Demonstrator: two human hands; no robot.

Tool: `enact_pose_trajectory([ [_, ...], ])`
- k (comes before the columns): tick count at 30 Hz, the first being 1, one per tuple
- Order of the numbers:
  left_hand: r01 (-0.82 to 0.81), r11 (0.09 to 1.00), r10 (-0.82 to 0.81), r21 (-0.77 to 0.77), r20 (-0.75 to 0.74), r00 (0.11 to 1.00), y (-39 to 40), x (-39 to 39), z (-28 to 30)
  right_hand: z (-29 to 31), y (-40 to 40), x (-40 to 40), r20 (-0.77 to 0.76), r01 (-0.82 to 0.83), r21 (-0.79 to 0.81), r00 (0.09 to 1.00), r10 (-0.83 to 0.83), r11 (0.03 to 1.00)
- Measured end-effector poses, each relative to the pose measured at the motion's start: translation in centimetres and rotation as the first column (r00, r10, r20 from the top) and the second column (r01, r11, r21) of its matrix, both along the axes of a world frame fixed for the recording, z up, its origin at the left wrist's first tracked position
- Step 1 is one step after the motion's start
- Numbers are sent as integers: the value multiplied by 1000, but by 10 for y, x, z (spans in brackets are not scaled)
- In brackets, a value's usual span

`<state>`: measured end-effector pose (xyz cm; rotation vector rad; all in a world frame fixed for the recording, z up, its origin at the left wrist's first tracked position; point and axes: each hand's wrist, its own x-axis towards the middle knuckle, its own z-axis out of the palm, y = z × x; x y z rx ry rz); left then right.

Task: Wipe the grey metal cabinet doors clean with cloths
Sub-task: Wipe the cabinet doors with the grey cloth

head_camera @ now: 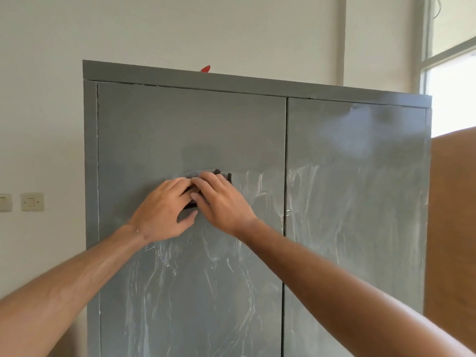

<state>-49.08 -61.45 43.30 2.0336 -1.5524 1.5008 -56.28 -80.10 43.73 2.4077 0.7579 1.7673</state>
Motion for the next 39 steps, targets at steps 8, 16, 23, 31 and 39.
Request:
enact_pose_trajectory([
  [8,-28,989,35,-149,44,998,25,1,11,-16,32,18,75,304,223,942,-327,926],
  [16,-105,978,104,-179,-16,994,6,1,40,20,-7,15,193,355,293,887,-419,887],
  [23,-97,984,95,-147,-22,995,-26,2,53,-30,-21,11,197,317,261,907,-372,912],
  [31,-82,985,94,-149,74,993,-53,-3,64,16,-62,-1,184,266,549,886,-426,792],
  [39,-194,966,218,-171,140,966,-75,13,54,-11,-134,-29,198,345,414,869,-454,842],
])
